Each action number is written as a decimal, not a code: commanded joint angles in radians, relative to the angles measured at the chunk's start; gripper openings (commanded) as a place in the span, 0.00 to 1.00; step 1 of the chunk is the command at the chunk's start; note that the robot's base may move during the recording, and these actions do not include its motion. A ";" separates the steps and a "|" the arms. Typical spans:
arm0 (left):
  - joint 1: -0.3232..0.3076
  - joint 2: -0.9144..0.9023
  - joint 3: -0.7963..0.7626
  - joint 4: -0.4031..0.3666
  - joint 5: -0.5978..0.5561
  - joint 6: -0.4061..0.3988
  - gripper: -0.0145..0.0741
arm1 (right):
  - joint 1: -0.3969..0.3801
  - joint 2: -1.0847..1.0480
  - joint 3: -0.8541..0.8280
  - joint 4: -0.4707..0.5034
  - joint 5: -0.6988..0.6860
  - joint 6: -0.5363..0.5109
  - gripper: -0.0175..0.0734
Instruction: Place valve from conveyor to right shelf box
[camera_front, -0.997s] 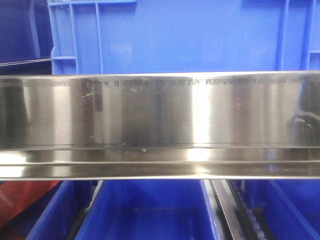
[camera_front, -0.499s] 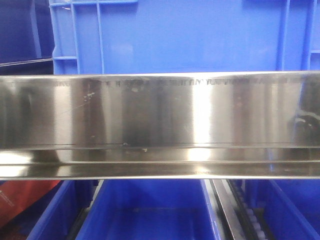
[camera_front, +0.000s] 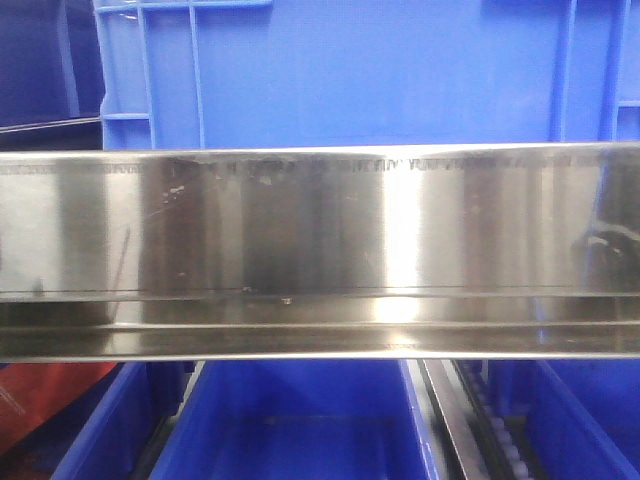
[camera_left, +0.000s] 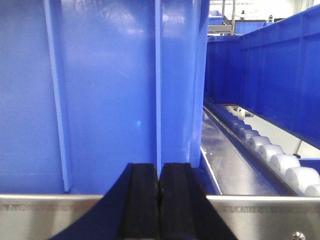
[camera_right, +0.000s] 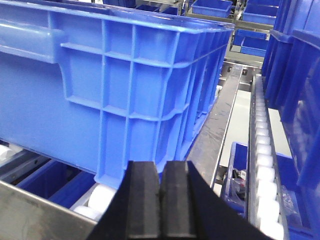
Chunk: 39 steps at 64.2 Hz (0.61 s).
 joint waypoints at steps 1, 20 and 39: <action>0.002 -0.005 0.000 -0.008 -0.025 -0.009 0.04 | -0.002 -0.002 0.001 -0.010 -0.033 0.001 0.02; 0.002 -0.005 0.000 -0.008 -0.028 -0.009 0.04 | -0.002 -0.002 0.001 -0.010 -0.033 0.001 0.02; 0.002 -0.005 0.000 -0.008 -0.028 -0.009 0.04 | -0.002 -0.002 0.001 -0.010 -0.033 0.001 0.02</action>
